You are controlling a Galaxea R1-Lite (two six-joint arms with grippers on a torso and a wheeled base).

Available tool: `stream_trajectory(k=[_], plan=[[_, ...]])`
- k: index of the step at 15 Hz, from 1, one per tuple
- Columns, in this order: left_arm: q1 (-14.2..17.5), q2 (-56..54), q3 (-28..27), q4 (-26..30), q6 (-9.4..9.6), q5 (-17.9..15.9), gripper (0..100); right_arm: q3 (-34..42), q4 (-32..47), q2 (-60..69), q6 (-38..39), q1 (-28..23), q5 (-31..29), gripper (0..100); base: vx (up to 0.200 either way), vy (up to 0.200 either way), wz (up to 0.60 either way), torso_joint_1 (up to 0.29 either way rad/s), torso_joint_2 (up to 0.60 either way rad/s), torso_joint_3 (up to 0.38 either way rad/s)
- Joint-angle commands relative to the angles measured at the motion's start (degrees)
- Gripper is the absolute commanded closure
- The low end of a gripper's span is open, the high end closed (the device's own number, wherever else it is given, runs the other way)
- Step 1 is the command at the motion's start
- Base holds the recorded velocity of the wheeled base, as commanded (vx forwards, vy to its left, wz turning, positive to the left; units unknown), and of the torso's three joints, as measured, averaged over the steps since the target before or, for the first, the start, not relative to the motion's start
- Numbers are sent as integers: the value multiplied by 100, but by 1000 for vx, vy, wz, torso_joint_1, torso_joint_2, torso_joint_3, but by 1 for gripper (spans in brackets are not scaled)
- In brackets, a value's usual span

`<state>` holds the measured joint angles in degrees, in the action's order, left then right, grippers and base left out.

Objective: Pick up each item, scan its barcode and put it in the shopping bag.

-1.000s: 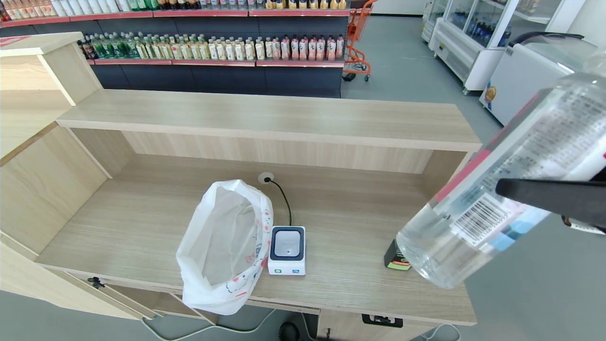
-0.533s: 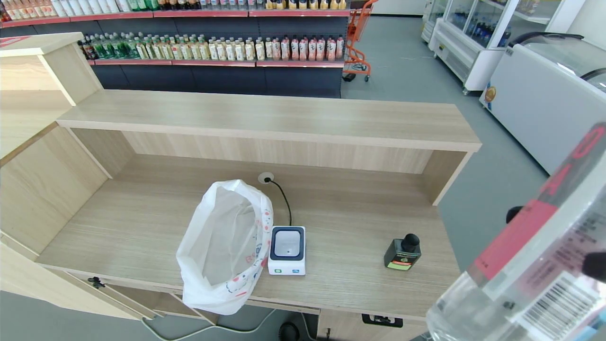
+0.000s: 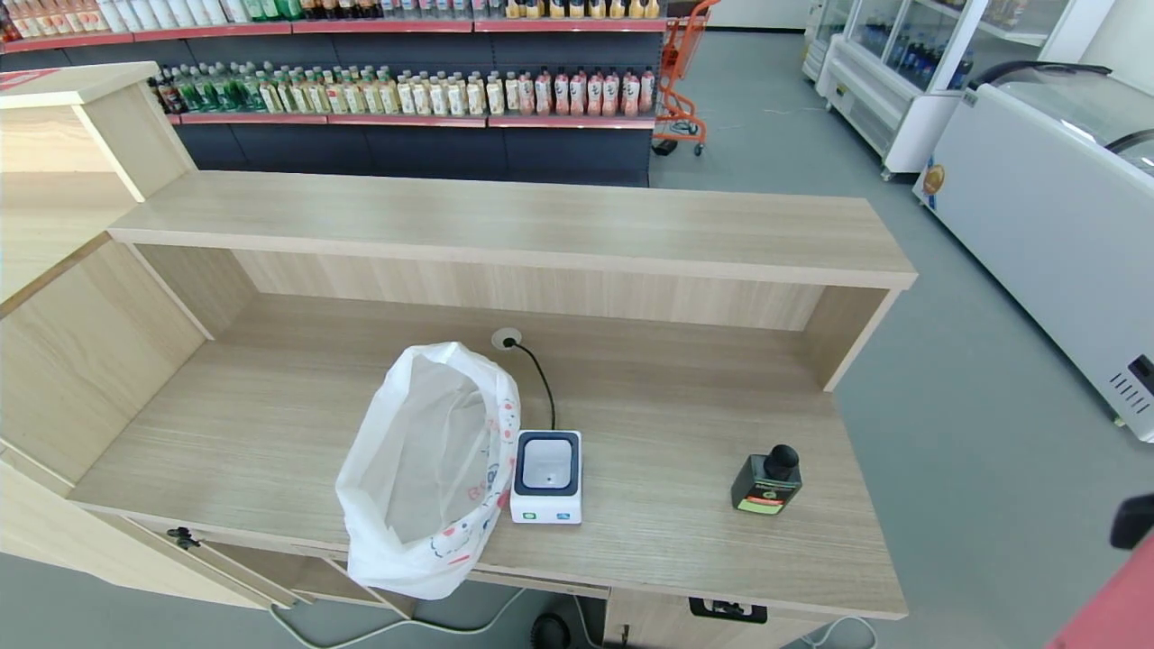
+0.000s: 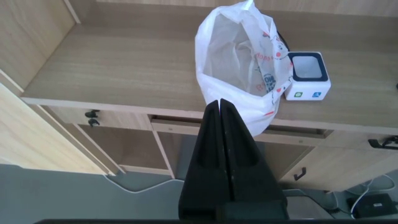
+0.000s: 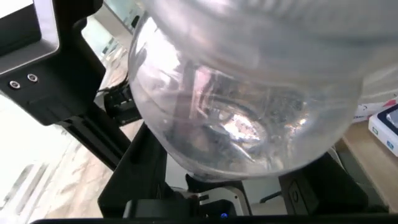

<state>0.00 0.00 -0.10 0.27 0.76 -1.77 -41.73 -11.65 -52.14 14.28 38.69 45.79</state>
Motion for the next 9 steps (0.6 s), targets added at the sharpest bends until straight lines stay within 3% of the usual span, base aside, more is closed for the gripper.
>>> stream_trajectory(k=[1,4,9], plan=[[0,9,1,0,-5,1,100,227,5,336,-12,68,9,100,0,0,0,0,0,0],[0,9,-8,0,-5,1,100,490,330,670,-162,7,-26,100,0,0,0,0,0,0],[0,9,1,0,4,1,100,314,374,626,-21,-125,-35,100,0,0,0,0,0,0]])
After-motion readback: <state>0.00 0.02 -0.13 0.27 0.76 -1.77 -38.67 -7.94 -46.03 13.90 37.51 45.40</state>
